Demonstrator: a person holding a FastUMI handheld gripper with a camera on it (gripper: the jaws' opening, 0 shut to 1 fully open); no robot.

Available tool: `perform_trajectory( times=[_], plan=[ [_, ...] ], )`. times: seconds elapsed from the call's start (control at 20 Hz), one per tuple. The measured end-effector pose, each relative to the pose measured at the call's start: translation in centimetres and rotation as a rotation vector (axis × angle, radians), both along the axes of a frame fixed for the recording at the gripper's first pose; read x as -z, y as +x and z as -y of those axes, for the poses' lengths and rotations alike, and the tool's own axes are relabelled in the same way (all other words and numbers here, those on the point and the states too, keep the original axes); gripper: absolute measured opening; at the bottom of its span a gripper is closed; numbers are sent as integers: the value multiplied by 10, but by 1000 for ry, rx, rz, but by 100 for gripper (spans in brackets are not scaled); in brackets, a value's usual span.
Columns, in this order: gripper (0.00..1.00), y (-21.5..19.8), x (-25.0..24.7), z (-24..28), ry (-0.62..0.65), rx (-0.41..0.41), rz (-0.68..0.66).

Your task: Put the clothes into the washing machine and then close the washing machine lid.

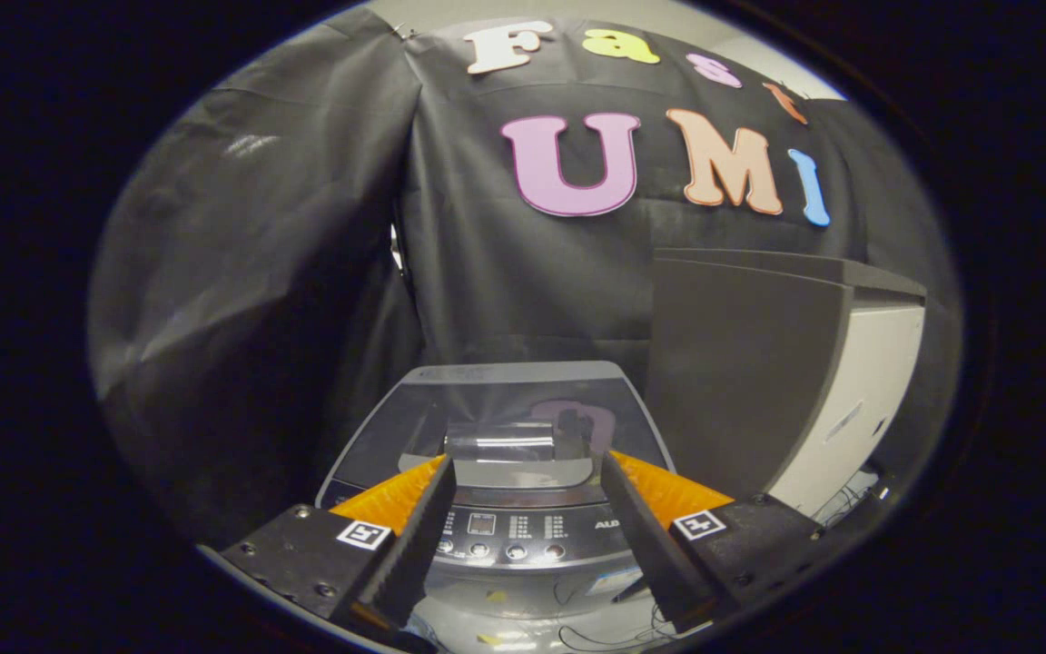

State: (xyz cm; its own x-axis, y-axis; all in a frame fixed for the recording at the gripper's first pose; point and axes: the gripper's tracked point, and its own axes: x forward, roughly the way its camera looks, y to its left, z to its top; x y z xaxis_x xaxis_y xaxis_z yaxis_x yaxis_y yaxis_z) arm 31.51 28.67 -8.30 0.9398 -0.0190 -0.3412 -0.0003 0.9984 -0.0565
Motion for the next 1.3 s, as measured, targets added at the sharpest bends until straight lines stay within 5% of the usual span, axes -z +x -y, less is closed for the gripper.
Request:
perform_trajectory(
  times=[0.25, 0.6, 1.3],
  plan=[
    [97, -27, -26, 12, 33, -3, 13],
    [97, -59, -70, 42, -120, -33, 102],
    [97, -146, -162, 93, -22, -15, 293]
  ],
)
